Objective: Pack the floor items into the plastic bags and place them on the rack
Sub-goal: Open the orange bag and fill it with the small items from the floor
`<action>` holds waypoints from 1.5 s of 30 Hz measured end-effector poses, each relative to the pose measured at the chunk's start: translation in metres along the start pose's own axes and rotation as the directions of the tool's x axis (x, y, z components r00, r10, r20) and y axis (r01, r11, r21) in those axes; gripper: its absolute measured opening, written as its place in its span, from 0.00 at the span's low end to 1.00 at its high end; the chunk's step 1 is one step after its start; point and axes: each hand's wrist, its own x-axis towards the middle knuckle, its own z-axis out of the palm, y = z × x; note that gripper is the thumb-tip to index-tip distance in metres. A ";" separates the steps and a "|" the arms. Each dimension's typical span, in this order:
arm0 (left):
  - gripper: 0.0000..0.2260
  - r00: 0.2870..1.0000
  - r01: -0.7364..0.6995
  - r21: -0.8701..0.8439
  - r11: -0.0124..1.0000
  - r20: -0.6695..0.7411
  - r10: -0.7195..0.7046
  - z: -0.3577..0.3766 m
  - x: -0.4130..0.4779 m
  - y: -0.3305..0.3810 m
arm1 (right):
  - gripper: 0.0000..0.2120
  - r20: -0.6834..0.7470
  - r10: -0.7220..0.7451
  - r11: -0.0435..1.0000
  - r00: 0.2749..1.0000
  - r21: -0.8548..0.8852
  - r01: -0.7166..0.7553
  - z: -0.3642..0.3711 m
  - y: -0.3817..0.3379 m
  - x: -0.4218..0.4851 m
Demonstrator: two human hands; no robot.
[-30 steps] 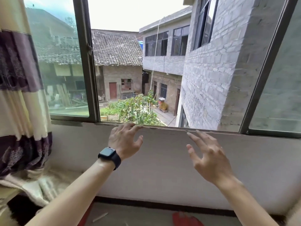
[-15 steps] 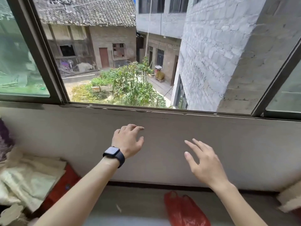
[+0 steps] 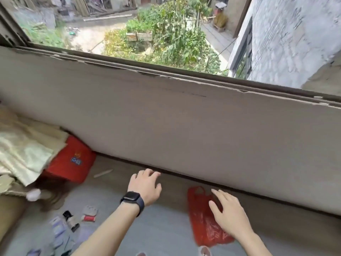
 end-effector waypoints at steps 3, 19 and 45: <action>0.22 0.988 0.108 0.018 0.994 0.108 -0.109 0.089 0.036 -0.005 | 0.26 0.165 -0.024 0.998 0.986 -0.049 0.033 0.069 0.050 0.059; 0.27 0.940 0.099 -0.002 0.995 0.328 -0.093 0.566 0.150 -0.006 | 0.47 0.313 0.244 0.970 0.918 -0.066 -0.235 0.443 0.252 0.249; 0.17 0.946 0.209 -0.916 0.342 0.100 -0.309 0.589 0.139 -0.112 | 0.35 -0.143 -0.160 0.986 0.977 0.027 0.165 0.533 0.129 0.275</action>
